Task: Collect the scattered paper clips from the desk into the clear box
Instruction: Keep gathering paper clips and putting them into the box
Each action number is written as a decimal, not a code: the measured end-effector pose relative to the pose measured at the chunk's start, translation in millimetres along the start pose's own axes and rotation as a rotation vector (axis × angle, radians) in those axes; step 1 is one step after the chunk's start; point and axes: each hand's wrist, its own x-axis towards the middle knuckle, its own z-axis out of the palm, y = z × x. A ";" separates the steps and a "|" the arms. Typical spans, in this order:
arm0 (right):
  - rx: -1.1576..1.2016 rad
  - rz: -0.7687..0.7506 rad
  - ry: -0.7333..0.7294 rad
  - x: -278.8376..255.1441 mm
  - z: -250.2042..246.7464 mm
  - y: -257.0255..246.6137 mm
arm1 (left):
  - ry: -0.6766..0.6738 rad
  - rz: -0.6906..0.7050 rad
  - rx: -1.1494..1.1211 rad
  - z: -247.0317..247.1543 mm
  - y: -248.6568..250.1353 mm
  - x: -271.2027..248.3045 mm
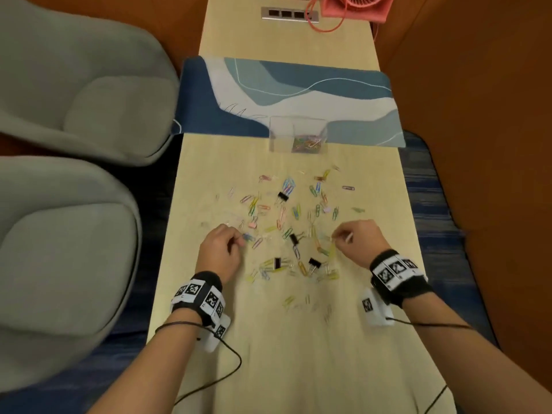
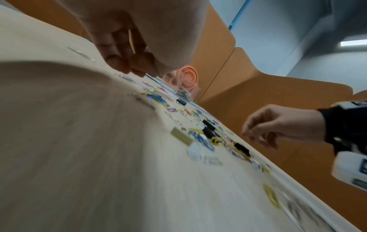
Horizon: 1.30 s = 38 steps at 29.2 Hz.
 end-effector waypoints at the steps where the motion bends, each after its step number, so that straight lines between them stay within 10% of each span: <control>1: 0.038 0.046 -0.039 -19.2 7.4 5.3 | 0.007 -0.013 0.000 -3.1 -2.6 -13.5; 5: 0.169 0.197 -0.197 -86.7 38.5 12.4 | -0.085 -0.064 -0.010 -4.9 -6.5 -63.8; 10: 0.187 0.216 -0.037 -126.3 72.7 -1.6 | -0.116 -0.031 0.030 6.6 -0.4 -82.9; 22: 0.210 -0.016 0.033 -123.5 108.1 -46.4 | 0.084 -0.234 0.011 -1.4 -12.9 -92.3; 38: -0.112 0.036 0.042 -123.7 130.5 -82.4 | -0.227 0.103 0.278 40.6 23.0 -94.7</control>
